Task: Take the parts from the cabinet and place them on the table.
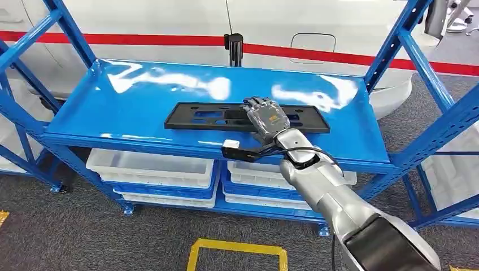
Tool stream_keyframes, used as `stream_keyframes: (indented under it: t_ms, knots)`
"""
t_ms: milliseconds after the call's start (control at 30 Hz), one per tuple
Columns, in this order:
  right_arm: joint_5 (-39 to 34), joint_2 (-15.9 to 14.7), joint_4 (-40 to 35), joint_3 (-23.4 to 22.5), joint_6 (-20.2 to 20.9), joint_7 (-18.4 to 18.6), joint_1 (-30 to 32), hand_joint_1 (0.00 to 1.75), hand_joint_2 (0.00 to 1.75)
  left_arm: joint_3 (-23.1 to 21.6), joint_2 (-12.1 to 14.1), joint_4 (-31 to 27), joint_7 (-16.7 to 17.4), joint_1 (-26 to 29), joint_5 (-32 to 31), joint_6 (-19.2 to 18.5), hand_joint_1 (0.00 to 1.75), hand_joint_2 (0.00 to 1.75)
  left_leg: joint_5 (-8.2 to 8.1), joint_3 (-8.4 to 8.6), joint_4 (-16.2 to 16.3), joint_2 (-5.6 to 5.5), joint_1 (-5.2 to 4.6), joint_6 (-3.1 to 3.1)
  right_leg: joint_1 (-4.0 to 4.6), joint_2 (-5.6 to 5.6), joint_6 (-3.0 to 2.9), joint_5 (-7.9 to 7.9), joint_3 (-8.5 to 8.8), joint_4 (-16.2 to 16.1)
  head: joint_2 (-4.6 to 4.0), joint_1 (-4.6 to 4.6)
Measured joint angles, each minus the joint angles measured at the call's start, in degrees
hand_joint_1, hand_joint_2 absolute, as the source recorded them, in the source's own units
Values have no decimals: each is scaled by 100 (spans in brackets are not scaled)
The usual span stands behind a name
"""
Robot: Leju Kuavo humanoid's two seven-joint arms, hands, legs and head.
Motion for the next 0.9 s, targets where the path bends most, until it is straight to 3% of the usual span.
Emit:
stream_keyframes:
  t_ms: [33,67,133,233,267,367,433,600,900]
  knots:
    - [15,-4,0,-4,0,-18,7,175,175,41,2,0,-68,-1,4,62,0,0,-17,3,16,1,-4,1,-33,1,3,12,-12,-11,0,-11]
    - [35,-7,0,-15,0,-33,17,173,175,96,9,0,-204,1,4,281,0,0,-20,5,24,2,13,60,-32,7,2,20,-10,-9,0,-7]
    - [81,-7,0,-24,-18,-57,23,173,175,208,-4,-2,-602,-1,109,549,0,0,-21,10,15,6,33,57,-6,22,-4,16,-12,-8,0,-7]
    - [114,-7,0,-46,-155,-79,25,168,175,411,-4,-11,-1226,-3,205,426,0,0,-21,26,-5,12,49,56,15,33,-14,11,-11,-8,0,-7]
    - [98,-9,-2,-72,-188,-103,25,171,175,457,-4,-11,-1274,-5,210,314,0,175,-20,30,-10,13,52,54,22,33,-18,9,-11,-8,0,-7]
    - [61,-28,-44,-133,-245,-177,26,175,175,551,-7,-11,-1280,-5,225,28,0,175,-21,33,-16,16,66,24,41,34,-29,3,-11,-3,0,-4]
    - [-15,-55,-182,-186,-306,-291,49,173,175,594,-9,-11,-1243,-6,218,-48,0,175,-21,33,-18,16,73,-43,46,33,-35,0,-12,2,0,-4]
    - [-176,-140,-618,-304,-291,-491,141,175,175,666,-9,-11,-1178,-5,229,-264,0,175,-17,33,-18,15,70,-52,45,32,-36,0,-10,3,0,-2]
    - [-547,-553,-2569,-713,24,-682,621,175,175,749,-4,-11,-1175,0,183,-295,0,175,-18,25,-14,13,32,-51,11,30,-34,0,-11,3,0,-2]
